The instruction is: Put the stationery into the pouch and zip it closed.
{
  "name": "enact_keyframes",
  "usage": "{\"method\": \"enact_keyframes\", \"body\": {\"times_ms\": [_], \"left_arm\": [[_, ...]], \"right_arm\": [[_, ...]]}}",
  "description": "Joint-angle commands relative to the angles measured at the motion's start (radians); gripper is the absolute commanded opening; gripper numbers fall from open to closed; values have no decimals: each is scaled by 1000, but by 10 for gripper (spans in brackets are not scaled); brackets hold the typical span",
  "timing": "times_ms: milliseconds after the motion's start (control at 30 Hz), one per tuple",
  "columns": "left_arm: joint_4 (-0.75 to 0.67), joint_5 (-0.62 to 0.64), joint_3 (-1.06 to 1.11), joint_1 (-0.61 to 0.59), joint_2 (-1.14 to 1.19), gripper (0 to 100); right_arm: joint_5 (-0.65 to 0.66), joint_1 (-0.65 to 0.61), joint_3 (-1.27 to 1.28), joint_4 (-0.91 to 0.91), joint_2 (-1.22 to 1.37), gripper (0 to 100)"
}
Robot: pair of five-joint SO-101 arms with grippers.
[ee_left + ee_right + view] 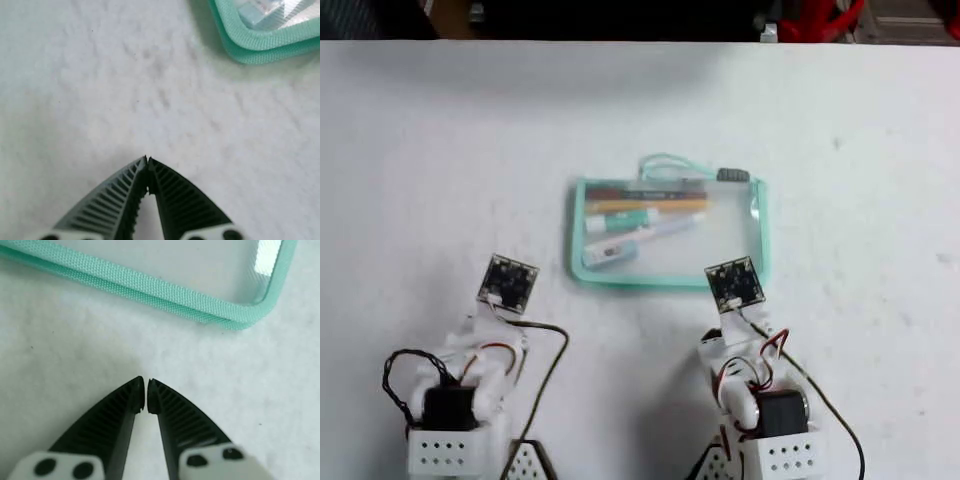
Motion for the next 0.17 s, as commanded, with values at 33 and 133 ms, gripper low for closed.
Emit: {"method": "enact_keyframes", "body": {"times_ms": [33,133], "left_arm": [[6,-3,0,15,-5,24],[6,-3,0,15,-5,24]], "right_arm": [[-3,-5,9,7,-7,17],[-3,-5,9,7,-7,17]]}}
